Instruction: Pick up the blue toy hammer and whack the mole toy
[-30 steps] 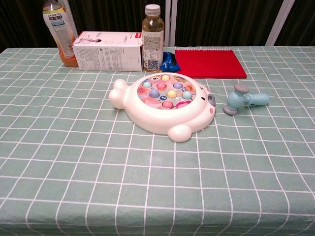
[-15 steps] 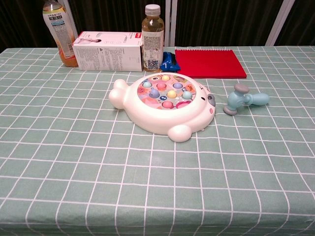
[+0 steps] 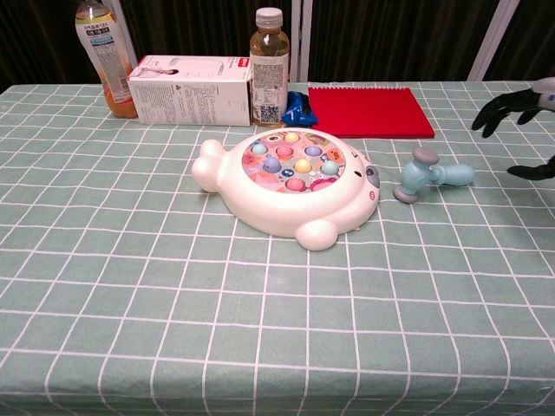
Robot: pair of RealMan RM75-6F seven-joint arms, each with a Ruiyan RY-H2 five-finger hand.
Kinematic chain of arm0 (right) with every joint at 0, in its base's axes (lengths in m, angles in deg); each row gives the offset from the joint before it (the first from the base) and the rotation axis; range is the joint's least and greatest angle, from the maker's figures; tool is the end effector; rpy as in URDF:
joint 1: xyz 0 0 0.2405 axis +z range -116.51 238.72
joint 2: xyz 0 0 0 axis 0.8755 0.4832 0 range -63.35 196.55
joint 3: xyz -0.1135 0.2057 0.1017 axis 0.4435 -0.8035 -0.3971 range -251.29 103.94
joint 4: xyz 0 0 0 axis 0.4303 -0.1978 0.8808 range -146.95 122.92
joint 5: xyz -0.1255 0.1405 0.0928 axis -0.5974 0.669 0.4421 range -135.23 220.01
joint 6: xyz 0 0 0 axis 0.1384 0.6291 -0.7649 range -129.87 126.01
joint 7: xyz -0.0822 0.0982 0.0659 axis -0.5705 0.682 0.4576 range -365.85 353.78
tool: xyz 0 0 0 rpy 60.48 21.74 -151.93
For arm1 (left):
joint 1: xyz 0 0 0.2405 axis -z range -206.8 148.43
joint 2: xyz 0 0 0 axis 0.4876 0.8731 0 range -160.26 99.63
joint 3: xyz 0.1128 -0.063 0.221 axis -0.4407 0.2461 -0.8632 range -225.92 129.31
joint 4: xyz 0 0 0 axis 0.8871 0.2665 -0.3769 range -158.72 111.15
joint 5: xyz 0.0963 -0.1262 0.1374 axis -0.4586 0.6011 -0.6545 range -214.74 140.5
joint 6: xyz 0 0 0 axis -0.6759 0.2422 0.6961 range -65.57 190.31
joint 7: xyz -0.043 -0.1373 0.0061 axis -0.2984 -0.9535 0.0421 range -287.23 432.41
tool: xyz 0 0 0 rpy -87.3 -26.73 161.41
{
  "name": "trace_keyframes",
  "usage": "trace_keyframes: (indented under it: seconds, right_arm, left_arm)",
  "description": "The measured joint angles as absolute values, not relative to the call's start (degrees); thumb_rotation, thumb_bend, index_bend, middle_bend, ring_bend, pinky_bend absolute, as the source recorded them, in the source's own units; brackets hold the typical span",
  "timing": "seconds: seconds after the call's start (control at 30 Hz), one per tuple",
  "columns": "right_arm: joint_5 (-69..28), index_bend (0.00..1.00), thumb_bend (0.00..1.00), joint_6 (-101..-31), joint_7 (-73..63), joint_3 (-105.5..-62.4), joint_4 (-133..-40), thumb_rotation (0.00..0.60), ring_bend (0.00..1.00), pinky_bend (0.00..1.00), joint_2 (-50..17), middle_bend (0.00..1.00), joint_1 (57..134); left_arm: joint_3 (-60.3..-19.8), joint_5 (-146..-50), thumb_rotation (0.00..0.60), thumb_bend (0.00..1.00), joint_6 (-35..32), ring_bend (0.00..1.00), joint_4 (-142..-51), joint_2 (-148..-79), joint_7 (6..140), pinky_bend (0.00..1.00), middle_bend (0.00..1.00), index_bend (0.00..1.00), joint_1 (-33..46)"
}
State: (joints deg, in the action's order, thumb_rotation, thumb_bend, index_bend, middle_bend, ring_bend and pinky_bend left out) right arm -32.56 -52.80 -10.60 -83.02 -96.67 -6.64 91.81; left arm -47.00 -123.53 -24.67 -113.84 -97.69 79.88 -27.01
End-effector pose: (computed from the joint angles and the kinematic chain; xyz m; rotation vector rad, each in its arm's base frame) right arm -0.2469 -0.3266 0.0671 1.7885 -1.0137 0.7955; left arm -0.3210 0.1607 0.1448 -1.3976 -0.8406 -0.7944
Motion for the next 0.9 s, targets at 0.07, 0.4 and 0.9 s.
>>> trace_keyframes:
  seconds: [0.07, 0.4, 0.9]
  right_arm:
    - [-31.8, 0.32, 0.23, -51.4, -11.0, -83.4, -94.1, 0.6, 0.17, 0.23, -8.9, 0.33, 93.6]
    - [-30.6, 0.41, 0.26, -46.8, -11.1, -83.8, -86.3, 0.6, 0.22, 0.27, -16.4, 0.38, 99.1]
    - [-30.0, 0.47, 0.26, -47.5, -11.0, -82.5, -84.0, 0.6, 0.28, 0.35, -18.4, 0.44, 100.1]
  left_arm:
    - [-47.0, -123.4, 0.6, 0.09, -24.5, 0.0, -113.8, -97.7, 79.9, 0.0, 0.03, 0.09, -26.9]
    - [-46.9, -122.6, 0.6, 0.09, -23.8, 0.0, -113.4, -97.9, 79.6, 0.0, 0.03, 0.09, -26.8]
    - [-47.0, -122.4, 0.6, 0.09, -23.9, 0.0, -112.2, -98.3, 78.4, 0.0, 0.03, 0.09, -27.0]
